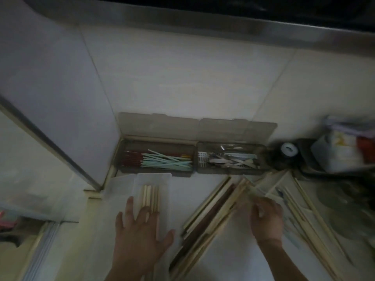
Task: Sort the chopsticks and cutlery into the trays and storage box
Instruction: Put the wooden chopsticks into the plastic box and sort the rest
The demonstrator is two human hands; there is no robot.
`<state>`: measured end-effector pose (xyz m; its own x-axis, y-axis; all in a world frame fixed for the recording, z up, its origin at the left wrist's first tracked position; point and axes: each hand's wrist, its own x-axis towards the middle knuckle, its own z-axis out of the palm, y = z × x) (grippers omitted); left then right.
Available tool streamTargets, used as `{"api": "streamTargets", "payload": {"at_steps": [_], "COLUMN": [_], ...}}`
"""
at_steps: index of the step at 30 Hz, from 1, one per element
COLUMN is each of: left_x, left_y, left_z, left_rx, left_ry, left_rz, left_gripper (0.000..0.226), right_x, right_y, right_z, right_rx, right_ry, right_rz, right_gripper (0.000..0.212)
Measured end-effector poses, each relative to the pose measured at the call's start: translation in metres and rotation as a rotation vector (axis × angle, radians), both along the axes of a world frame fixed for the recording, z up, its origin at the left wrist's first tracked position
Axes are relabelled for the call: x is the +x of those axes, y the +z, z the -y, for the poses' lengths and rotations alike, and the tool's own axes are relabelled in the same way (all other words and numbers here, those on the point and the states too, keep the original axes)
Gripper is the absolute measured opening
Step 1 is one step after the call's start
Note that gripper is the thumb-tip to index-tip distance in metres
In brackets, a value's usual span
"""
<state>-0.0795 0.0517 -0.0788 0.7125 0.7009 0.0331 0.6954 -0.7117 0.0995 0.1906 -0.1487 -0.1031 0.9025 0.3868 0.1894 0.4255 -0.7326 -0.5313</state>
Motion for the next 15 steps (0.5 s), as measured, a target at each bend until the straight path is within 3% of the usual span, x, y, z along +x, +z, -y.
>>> {"api": "streamTargets", "payload": {"at_steps": [5,15], "left_x": [0.001,0.000], "left_y": [-0.001,-0.004], "left_z": [0.001,0.002], "left_rx": [0.026,0.065], "left_ry": [-0.002,0.025], "left_rz": [0.005,0.008], "left_gripper": [0.063,0.062], "right_x": [0.009,-0.036], "right_y": [-0.019,-0.021], "right_z": [0.086,0.105], "right_rx": [-0.303,-0.383], "right_ry": [-0.157,-0.181], "right_rz": [-0.054,-0.031], "right_gripper": [0.048,0.031]}}
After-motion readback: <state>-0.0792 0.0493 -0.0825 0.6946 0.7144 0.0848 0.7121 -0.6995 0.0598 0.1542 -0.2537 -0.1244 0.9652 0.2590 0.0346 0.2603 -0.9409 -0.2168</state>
